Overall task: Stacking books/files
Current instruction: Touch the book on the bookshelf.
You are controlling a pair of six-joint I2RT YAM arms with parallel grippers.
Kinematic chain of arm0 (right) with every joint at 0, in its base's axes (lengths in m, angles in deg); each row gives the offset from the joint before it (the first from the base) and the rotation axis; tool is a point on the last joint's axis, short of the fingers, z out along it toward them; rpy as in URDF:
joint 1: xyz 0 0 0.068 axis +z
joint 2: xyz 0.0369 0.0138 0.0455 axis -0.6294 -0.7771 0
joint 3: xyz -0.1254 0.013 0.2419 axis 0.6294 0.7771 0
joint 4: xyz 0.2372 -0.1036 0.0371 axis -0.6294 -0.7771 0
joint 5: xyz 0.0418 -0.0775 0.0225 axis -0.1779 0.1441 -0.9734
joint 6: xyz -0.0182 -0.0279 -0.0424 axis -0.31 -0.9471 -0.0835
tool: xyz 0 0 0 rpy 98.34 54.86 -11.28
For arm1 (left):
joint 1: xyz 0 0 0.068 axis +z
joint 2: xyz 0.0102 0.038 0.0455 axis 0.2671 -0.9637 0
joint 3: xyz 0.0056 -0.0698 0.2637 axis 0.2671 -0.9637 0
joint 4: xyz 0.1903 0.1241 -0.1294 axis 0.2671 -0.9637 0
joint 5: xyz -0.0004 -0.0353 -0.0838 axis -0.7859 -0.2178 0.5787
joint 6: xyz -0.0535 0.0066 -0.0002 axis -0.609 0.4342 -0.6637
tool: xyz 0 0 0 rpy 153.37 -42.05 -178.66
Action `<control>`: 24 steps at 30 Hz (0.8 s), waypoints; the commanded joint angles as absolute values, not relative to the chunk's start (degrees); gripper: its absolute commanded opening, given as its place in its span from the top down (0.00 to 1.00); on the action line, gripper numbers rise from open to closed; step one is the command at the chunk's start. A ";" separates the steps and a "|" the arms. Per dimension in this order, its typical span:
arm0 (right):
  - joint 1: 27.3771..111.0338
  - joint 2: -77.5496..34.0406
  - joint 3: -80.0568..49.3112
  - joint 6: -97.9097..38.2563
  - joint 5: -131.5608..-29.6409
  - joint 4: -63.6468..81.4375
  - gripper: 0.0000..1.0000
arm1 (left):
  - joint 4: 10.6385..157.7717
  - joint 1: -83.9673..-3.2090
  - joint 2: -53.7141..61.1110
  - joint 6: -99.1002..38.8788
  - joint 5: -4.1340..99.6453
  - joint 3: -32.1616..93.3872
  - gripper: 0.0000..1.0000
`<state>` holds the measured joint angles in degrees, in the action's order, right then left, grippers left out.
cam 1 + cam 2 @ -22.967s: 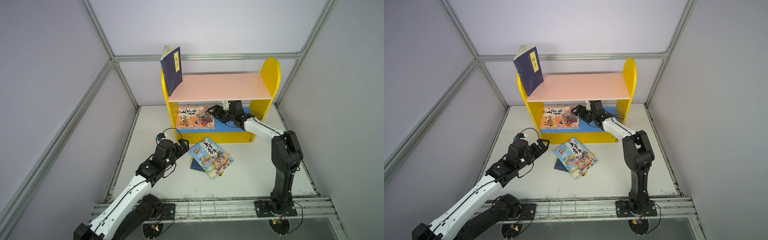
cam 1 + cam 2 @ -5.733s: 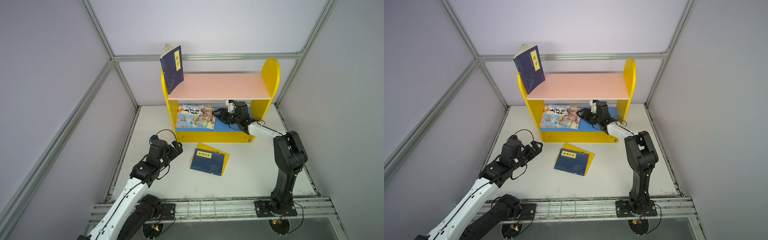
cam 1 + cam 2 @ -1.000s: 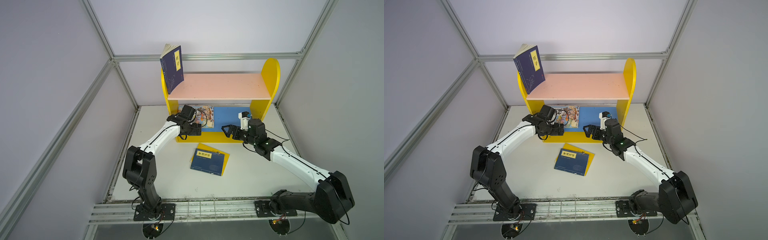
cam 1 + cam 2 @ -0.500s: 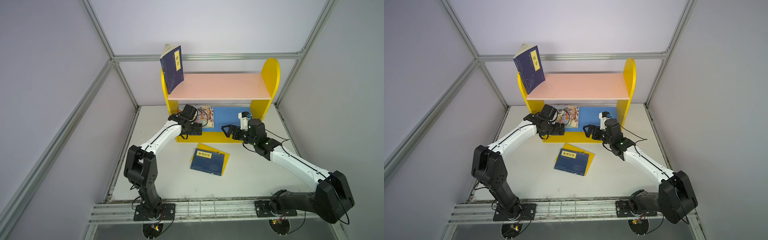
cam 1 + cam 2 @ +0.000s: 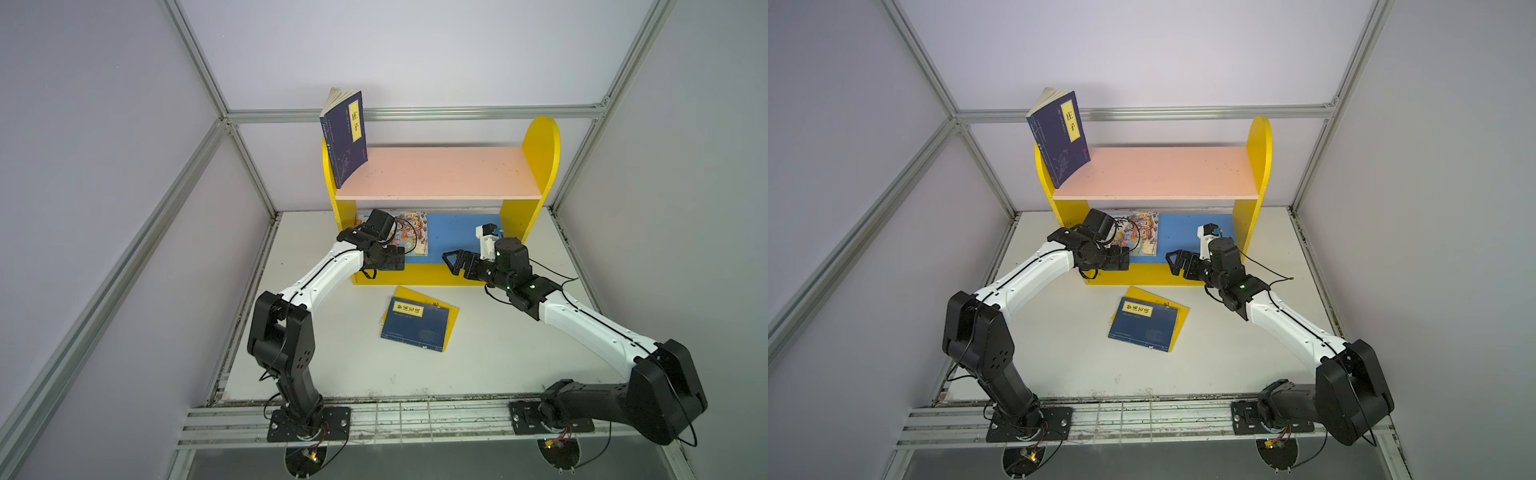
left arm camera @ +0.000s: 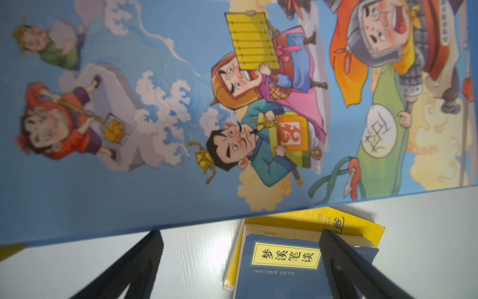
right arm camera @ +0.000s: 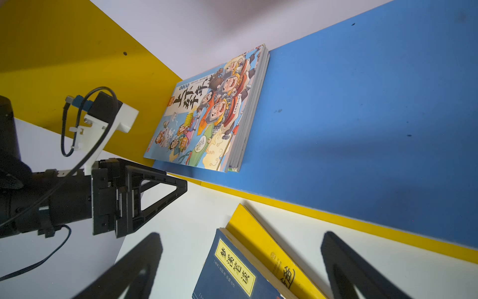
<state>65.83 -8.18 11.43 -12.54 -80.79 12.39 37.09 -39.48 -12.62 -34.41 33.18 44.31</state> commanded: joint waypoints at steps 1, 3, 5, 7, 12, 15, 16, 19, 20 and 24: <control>66.05 -9.55 10.39 -13.12 -83.63 14.21 0.00 | 41.61 -39.42 -11.70 -34.26 31.20 44.17 0.01; 66.56 -11.26 9.17 -14.09 -85.04 13.22 0.00 | 41.61 -39.47 -11.04 -34.42 31.26 43.75 0.01; 67.11 -13.31 7.60 -15.16 -86.61 11.74 0.01 | 41.61 -39.54 -10.10 -34.68 31.31 42.95 0.01; 67.76 -14.86 6.37 -15.86 -88.05 11.19 0.02 | 41.61 -39.65 -9.09 -34.84 31.38 41.86 0.01; 70.87 -17.88 1.47 -19.29 -88.47 6.82 0.02 | 41.56 -39.73 -4.91 -35.47 31.12 37.45 0.01; 72.93 -20.12 -1.25 -20.76 -88.57 4.71 0.02 | 41.54 -39.74 -1.84 -35.91 30.16 34.35 0.01; 73.53 -20.92 -2.19 -21.18 -88.73 4.17 0.02 | 41.52 -39.74 -0.61 -36.24 29.83 33.21 0.01; 75.08 -23.89 -5.45 -22.45 -88.82 1.70 0.02 | 41.48 -39.74 3.30 -36.75 28.73 30.04 0.01; 75.36 -24.88 -6.52 -22.67 -88.82 0.90 0.02 | 41.44 -39.69 4.69 -37.01 28.42 29.08 0.01; 76.22 -28.25 -9.56 -23.03 -89.34 -0.04 0.03 | 40.43 -39.59 10.27 -37.72 26.12 25.11 0.01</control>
